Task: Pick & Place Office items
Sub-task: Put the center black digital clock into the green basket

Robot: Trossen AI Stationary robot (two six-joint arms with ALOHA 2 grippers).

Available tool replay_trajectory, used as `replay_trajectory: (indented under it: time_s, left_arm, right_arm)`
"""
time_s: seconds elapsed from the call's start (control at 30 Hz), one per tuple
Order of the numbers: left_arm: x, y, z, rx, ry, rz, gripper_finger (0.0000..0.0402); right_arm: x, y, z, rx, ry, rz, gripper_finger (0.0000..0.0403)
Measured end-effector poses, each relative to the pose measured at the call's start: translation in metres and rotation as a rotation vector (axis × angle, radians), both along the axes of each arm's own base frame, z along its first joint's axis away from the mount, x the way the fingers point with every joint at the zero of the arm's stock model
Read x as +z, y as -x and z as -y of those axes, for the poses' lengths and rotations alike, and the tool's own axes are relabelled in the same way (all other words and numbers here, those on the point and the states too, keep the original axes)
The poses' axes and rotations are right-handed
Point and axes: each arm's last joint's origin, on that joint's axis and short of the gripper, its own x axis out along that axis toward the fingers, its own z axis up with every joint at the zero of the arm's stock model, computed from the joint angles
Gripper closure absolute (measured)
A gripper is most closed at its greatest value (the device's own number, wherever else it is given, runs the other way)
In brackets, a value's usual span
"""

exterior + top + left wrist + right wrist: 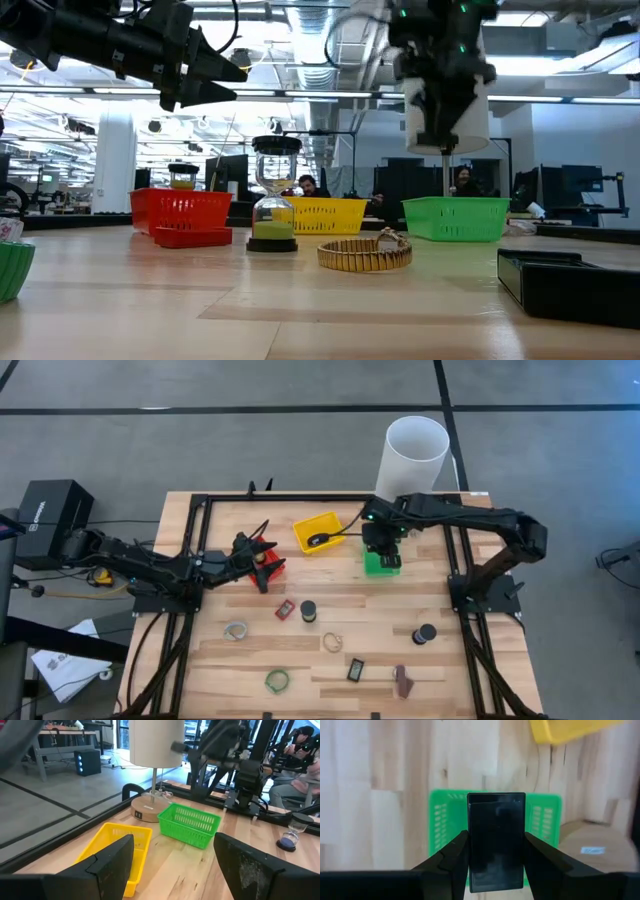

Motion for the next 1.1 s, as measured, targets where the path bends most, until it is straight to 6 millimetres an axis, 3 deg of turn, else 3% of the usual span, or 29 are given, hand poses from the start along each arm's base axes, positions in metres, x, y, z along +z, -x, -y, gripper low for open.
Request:
replay_trajectory:
  time_s: [0.2, 0.4, 0.8, 1.1]
  left_arm:
    - [0.000, 0.000, 0.000, 0.001, 0.010, 0.006, 0.0133]
    - [0.000, 0.000, 0.000, 0.001, 0.010, 0.008, 0.0133]
    - [0.001, 0.000, 0.000, 0.001, 0.011, 0.012, 0.0133]
    - [0.000, 0.000, 0.000, 0.001, 0.011, 0.012, 0.0133]
  right_arm:
    - [-0.041, 0.012, 0.006, -0.056, -0.005, 0.004, 0.0252]
    - [-0.064, 0.015, 0.001, -0.046, 0.003, 0.025, 0.0248]
    - [-0.079, 0.018, -0.008, -0.043, -0.006, 0.015, 0.0243]
    - [-0.081, 0.014, -0.018, -0.008, -0.004, 0.027, 0.0212]
